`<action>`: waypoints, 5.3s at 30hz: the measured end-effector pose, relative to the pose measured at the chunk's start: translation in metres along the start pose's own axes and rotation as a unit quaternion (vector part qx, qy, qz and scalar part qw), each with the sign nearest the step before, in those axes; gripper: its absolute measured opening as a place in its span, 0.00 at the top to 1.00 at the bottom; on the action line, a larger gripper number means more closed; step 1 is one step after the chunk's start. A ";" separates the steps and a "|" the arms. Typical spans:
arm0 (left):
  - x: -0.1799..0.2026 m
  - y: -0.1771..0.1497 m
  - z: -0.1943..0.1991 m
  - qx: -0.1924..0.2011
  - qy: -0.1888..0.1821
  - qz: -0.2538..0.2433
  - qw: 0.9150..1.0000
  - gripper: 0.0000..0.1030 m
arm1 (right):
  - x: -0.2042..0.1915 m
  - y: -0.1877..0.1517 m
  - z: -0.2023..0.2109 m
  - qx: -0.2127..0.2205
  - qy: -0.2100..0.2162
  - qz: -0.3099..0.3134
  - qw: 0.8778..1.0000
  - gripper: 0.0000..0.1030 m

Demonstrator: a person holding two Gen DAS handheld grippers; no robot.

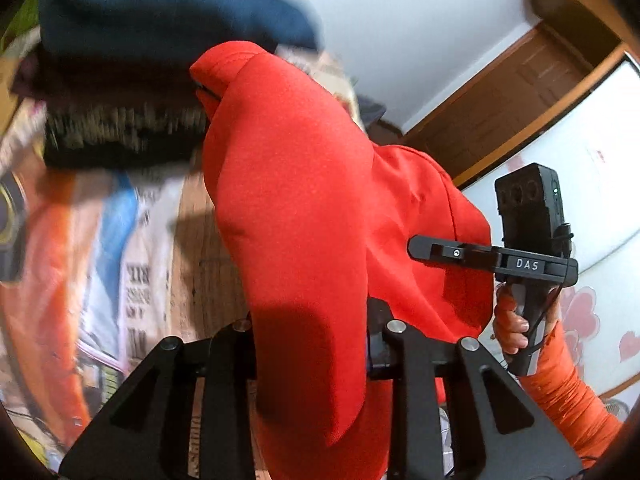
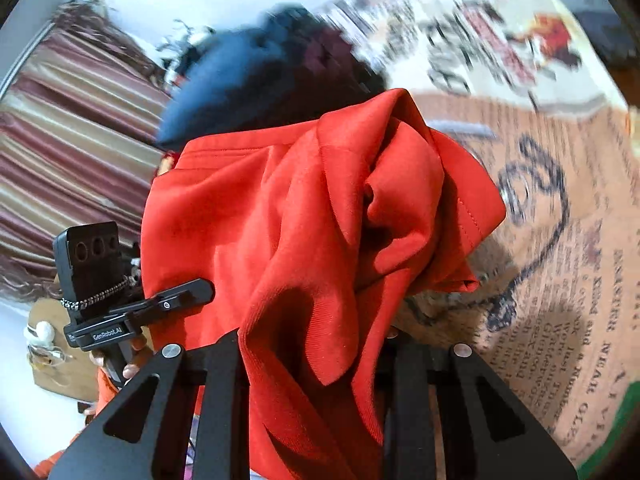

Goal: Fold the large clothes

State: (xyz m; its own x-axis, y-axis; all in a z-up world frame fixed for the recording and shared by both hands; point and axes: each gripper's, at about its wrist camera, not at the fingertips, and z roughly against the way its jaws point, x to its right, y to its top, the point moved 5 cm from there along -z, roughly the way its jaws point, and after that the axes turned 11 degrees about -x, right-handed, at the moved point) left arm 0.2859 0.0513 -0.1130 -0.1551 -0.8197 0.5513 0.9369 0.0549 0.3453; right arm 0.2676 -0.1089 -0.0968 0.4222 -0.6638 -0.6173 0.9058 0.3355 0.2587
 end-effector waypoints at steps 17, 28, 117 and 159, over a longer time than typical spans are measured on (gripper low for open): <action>-0.007 0.160 0.182 0.147 0.020 -0.033 0.988 0.72 | -0.135 0.146 0.066 0.142 -0.012 0.085 0.986 0.79; -0.146 0.243 0.119 0.074 0.027 0.062 0.995 0.66 | -0.093 0.243 -0.023 0.087 -0.017 0.032 0.996 0.79; 0.137 -0.126 0.263 0.466 0.297 -0.124 0.824 0.01 | -0.249 -0.105 0.141 0.469 -0.213 0.229 0.826 0.00; 0.123 -0.118 0.250 0.437 0.273 -0.119 0.849 0.01 | -0.246 -0.110 0.143 0.457 -0.231 0.210 0.833 0.00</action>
State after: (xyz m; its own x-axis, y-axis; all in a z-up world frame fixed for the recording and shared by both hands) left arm 0.0774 0.0864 0.1043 0.0839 -0.9959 0.0347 0.2730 0.0565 0.9604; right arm 0.0690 -0.0778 0.1330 0.4860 -0.8734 -0.0320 0.2334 0.0945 0.9678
